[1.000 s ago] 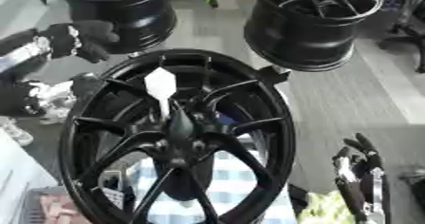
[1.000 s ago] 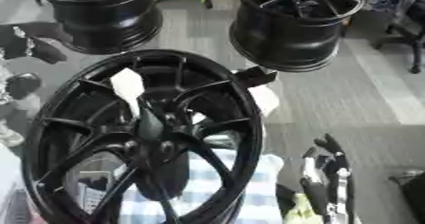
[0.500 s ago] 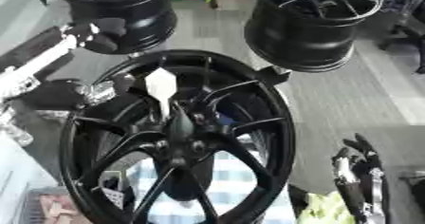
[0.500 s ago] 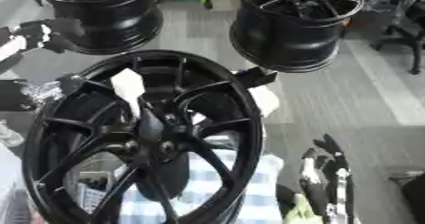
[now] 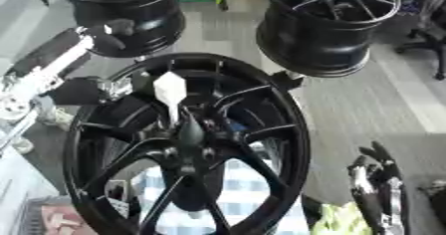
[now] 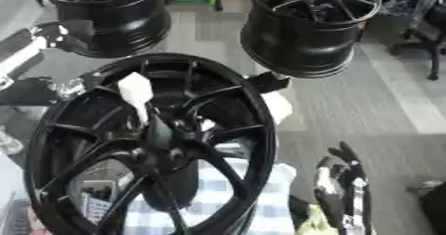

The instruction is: Pull the pin out of the wheel hub.

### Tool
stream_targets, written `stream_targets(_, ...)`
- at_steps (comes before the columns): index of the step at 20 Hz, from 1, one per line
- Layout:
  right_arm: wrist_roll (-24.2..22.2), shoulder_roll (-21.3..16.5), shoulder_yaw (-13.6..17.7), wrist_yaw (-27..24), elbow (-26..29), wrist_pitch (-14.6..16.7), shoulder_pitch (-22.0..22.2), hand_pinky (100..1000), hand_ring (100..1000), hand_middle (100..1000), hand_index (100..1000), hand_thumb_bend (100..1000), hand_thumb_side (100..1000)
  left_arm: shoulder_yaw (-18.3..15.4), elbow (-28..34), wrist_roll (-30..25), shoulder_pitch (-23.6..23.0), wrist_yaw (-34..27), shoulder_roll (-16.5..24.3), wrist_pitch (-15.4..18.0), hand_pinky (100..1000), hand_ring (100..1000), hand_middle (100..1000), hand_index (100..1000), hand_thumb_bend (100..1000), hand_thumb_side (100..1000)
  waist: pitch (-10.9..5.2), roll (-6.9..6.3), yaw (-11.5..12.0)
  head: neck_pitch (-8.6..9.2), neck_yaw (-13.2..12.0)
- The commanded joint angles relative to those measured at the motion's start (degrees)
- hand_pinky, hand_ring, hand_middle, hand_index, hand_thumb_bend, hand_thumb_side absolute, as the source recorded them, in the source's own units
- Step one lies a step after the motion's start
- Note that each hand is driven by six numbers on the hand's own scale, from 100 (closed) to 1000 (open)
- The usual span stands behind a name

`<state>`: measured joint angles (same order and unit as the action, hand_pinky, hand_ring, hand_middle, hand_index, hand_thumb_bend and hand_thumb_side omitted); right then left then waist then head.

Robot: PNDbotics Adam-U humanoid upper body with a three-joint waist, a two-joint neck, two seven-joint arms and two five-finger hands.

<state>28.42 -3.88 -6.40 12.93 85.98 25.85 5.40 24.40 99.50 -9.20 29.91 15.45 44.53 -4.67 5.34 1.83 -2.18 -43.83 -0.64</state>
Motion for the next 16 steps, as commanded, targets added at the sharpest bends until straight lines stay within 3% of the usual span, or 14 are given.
stream_targets(1,-0.24,-0.64,-0.18,-0.41,0.61,0.11,-0.33,520,538,730,896,100,518,0.16,-1.11,-2.11,1.7,1.47,0.14,1.64,809,798,860,983,500,699,-0.59,-0.12,-0.17,-0.29,-0.27)
stream_targets(16,-0.79,-0.3,-0.63,-0.74,0.48,0.29,-0.52,520,538,730,896,100,518,2.57,-8.38,-2.28,4.59,5.7,-4.73,4.69,777,775,842,975,465,697,-0.55,0.3,-1.0,-0.29,-1.19)
